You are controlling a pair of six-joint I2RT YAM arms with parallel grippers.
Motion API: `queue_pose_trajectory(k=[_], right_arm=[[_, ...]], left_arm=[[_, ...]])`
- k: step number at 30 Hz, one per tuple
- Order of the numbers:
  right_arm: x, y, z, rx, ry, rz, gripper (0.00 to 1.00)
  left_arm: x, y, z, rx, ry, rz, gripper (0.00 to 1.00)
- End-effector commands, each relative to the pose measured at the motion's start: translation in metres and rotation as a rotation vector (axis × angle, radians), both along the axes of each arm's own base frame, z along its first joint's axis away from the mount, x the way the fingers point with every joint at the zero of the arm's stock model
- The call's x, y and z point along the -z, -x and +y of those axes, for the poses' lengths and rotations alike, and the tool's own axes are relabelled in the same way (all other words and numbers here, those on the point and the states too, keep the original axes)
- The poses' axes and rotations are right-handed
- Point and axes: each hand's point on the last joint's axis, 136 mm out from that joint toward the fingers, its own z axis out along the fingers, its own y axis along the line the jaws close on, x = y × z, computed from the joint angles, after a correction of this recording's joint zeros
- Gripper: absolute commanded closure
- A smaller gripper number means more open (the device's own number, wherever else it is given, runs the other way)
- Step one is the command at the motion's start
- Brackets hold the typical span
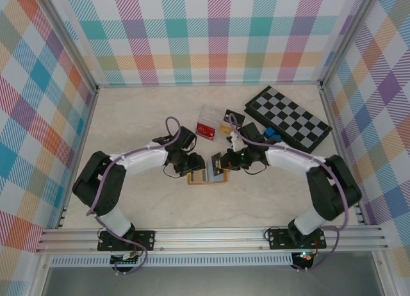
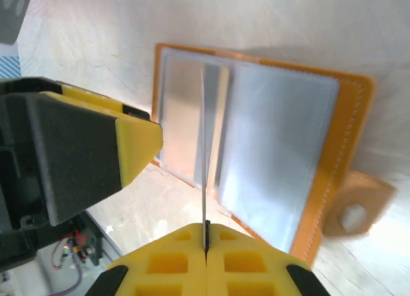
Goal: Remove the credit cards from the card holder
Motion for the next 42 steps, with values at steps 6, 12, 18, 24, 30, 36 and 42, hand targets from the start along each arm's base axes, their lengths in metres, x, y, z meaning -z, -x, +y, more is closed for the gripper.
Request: queue_pose_trajectory(k=[6,12,18,24,30,36,42], right_arm=[[-0.091,-0.043,-0.048,-0.062,0.258,-0.472,1.0],[-0.137,-0.089,-0.048,-0.206,0.319,-0.701,1.0],[-0.153,-0.118,-0.038,-0.407,0.36,-0.838,1.0],[-0.127,-0.15,-0.046,-0.58,0.482,-0.822,1.0],[-0.102,-0.187,-0.067,-0.621,0.531,-0.743,1.0],[-0.09,-0.191,-0.071,-0.67,0.472,-0.701,1.0],[-0.07,-0.193,-0.071,-0.697,0.46,-0.658,1.0]], left_arm=[[-0.036,-0.008,0.052,-0.053,-0.174,-0.118,0.15],[-0.036,-0.004,0.073,-0.063,-0.203,-0.134,0.0],[-0.047,0.002,0.088,-0.119,-0.205,-0.132,0.0],[-0.055,0.007,0.093,-0.171,-0.191,-0.133,0.0],[-0.048,0.012,0.087,-0.179,-0.147,-0.108,0.0],[-0.04,0.015,0.083,-0.165,-0.132,-0.081,0.0],[-0.034,0.017,0.08,-0.148,-0.131,-0.06,0.0]])
